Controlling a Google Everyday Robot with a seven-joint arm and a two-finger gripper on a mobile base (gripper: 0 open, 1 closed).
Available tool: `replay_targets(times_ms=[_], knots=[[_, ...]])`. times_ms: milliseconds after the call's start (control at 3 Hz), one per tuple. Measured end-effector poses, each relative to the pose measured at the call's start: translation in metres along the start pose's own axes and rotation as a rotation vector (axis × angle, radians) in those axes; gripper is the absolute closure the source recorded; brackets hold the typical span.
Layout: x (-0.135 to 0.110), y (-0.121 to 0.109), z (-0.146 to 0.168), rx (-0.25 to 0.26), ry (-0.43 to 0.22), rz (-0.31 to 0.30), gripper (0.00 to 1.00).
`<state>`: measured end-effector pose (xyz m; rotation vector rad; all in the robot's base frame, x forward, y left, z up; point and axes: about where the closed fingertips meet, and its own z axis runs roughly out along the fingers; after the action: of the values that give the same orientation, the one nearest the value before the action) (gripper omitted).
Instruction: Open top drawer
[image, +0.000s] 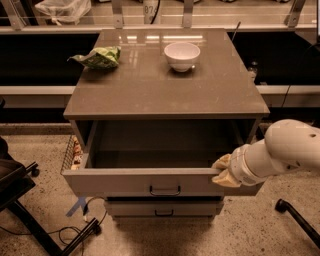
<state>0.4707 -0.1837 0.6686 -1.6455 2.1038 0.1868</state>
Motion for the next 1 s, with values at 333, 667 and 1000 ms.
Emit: replay_targets(times_ms=[333,667,1000], knots=[[0.0000,0.0000,0.0000,0.000,0.000,0.000,0.76],[0.0000,0.0000,0.0000,0.000,0.000,0.000,0.53],[-0.0001,0.0000,0.0000,0.000,0.000,0.000,0.29]])
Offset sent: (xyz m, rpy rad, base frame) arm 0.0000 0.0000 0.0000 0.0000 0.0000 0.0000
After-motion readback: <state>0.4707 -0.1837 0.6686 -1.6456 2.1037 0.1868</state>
